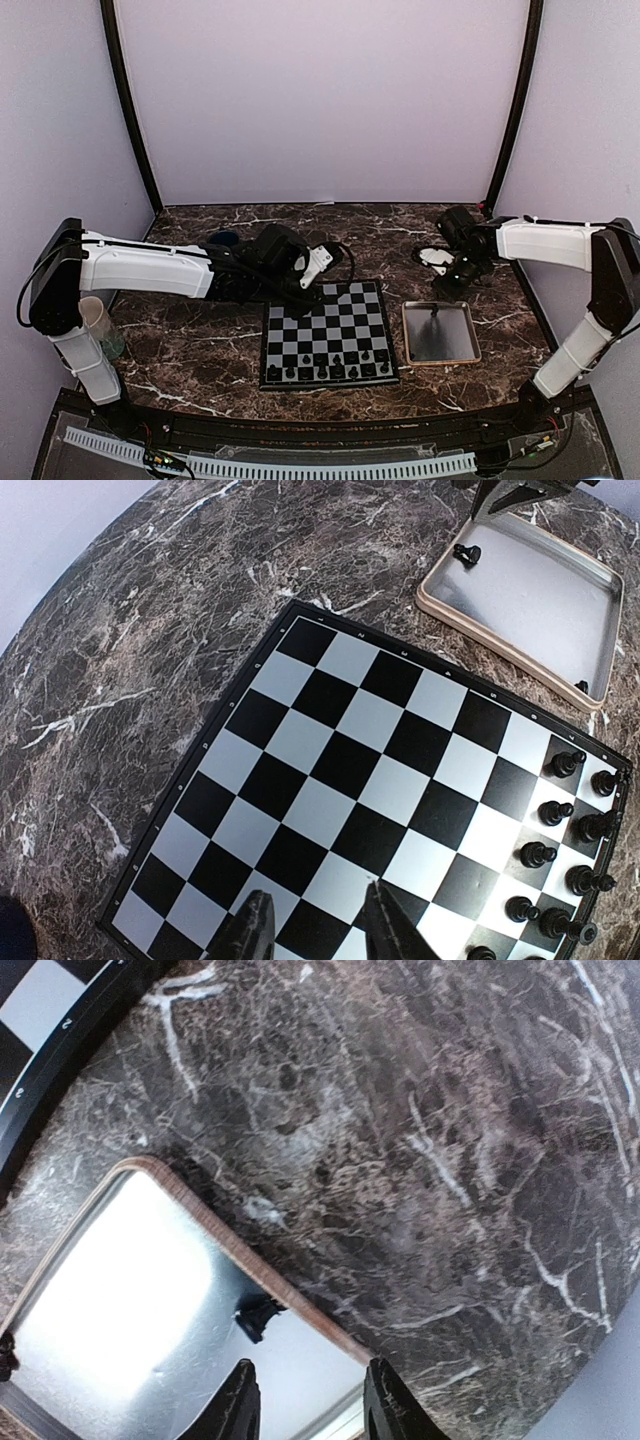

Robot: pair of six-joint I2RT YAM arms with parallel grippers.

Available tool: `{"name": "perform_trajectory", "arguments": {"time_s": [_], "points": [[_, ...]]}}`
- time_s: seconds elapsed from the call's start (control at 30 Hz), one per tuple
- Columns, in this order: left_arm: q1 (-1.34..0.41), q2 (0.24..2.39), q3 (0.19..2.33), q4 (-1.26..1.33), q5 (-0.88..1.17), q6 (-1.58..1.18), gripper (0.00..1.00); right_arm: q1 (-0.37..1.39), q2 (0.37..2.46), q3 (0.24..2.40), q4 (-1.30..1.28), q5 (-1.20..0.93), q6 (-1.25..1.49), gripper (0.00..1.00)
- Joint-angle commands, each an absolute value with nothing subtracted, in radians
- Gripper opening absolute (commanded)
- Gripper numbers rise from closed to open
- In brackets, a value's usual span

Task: Set up the chess pieces on the board
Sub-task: Adjust the pawn in the storage box, then pick up the pawn from the storage box.

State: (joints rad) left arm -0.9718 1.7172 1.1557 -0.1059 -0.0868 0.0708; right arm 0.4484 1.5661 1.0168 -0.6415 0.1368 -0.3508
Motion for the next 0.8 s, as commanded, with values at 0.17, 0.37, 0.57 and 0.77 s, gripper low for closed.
{"name": "perform_trajectory", "arguments": {"time_s": [0.17,0.37,0.57,0.77], "points": [[-0.976,1.715,1.169,-0.118,-0.087,0.067,0.33,0.399,1.703,1.085,-0.741,-0.054,-0.279,0.35],[-0.976,1.715,1.167,-0.117,-0.1,0.066,0.33,0.398,1.772,1.117,-0.746,-0.025,-0.264,0.33],[-0.976,1.718,1.169,-0.122,-0.1,0.068,0.34,0.391,1.789,1.107,-0.733,0.005,-0.26,0.29],[-0.976,1.722,1.178,-0.125,-0.099,0.069,0.34,0.374,1.781,1.099,-0.72,0.004,-0.257,0.26]]}}
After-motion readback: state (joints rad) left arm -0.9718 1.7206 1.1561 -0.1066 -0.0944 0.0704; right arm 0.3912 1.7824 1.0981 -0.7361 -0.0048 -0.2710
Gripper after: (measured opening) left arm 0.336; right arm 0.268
